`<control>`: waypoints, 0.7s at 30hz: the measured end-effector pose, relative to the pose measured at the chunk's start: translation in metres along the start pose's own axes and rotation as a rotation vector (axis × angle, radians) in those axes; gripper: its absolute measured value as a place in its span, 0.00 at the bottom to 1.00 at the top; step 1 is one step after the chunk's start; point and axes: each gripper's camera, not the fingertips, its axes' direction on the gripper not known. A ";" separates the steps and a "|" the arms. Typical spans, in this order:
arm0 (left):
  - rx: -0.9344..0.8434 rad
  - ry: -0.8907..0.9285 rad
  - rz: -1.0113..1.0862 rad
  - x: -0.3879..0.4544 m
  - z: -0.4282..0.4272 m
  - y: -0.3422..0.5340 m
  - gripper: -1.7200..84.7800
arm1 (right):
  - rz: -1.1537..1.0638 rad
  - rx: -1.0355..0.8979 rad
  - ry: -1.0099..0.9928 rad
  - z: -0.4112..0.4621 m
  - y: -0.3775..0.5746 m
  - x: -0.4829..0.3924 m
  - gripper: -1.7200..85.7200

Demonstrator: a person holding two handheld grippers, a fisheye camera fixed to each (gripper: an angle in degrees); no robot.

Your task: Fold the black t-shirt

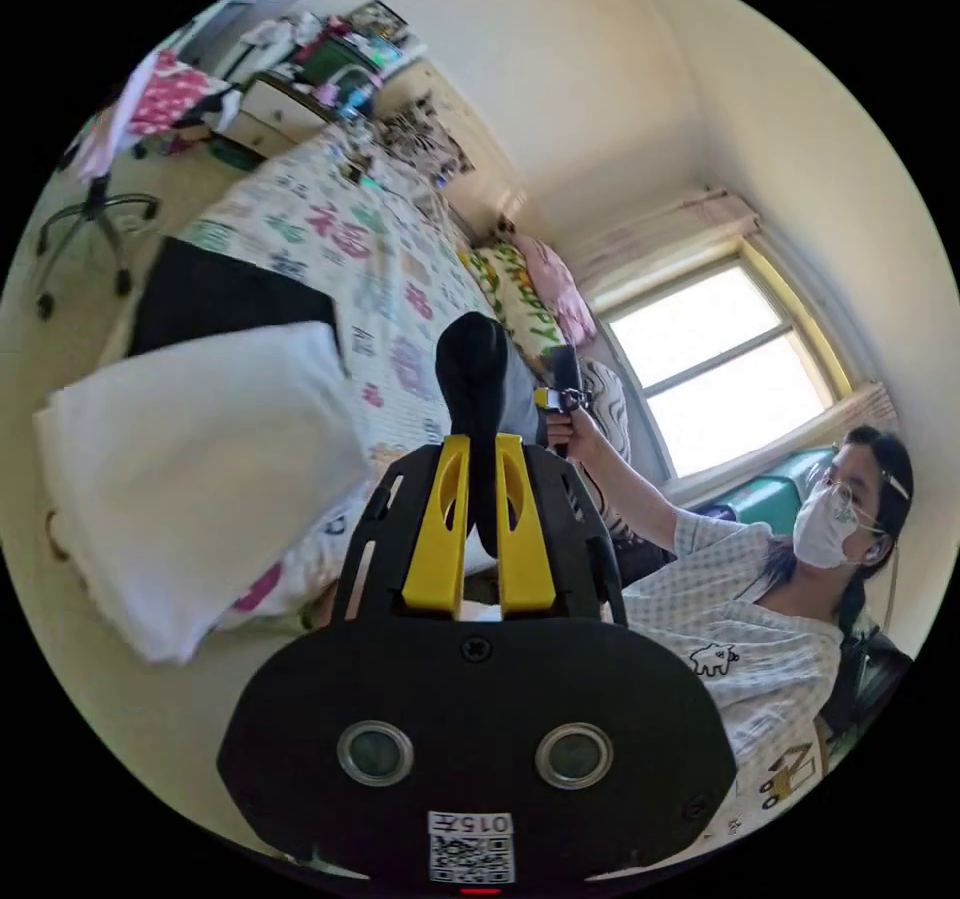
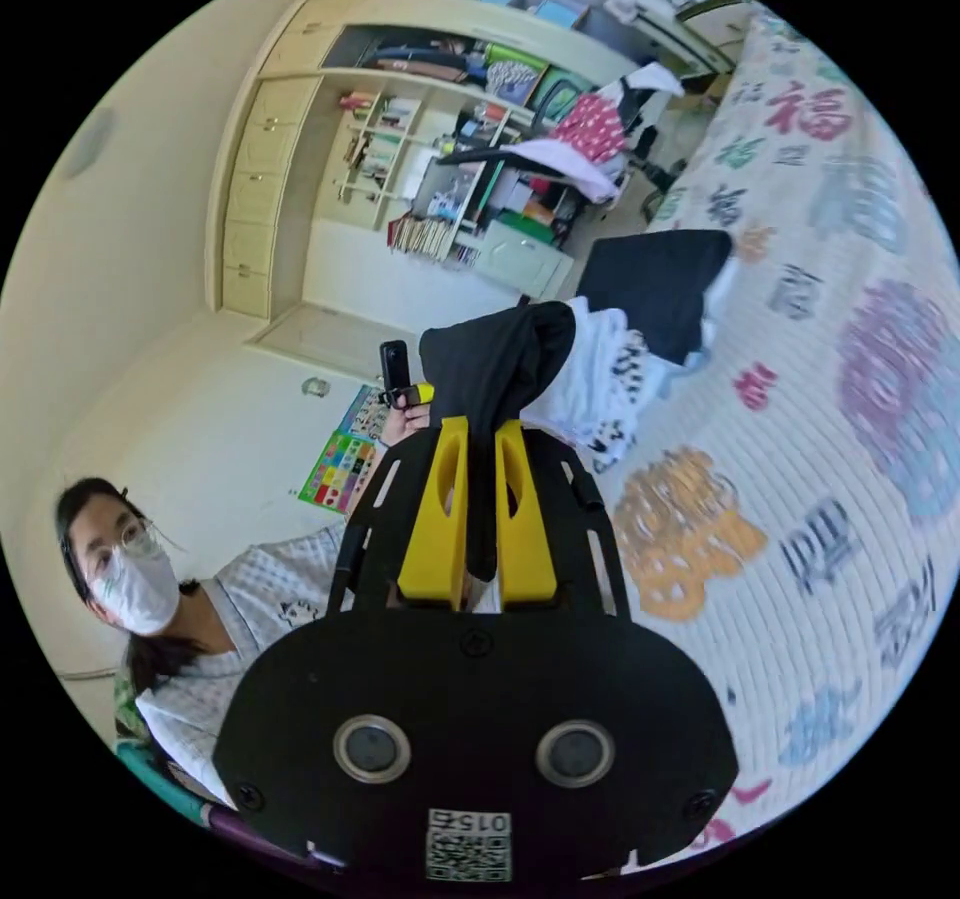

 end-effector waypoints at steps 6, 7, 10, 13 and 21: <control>0.146 -0.069 -0.199 -0.042 -0.141 0.003 0.06 | 0.086 -0.135 0.049 0.123 -0.100 0.031 0.07; 0.147 -0.074 -0.230 -0.052 -0.151 0.003 0.06 | 0.095 -0.148 0.069 0.132 -0.107 0.034 0.07; 0.157 -0.088 -0.269 -0.073 -0.160 0.005 0.07 | 0.156 -0.182 0.161 0.159 -0.130 0.055 0.08; 0.267 -0.059 -0.243 -0.069 -0.170 0.012 0.08 | 0.170 -0.166 0.161 0.166 -0.143 0.065 0.08; 0.393 -0.239 -0.074 0.025 -0.211 0.037 0.10 | 0.135 0.029 0.444 0.105 -0.139 0.079 0.09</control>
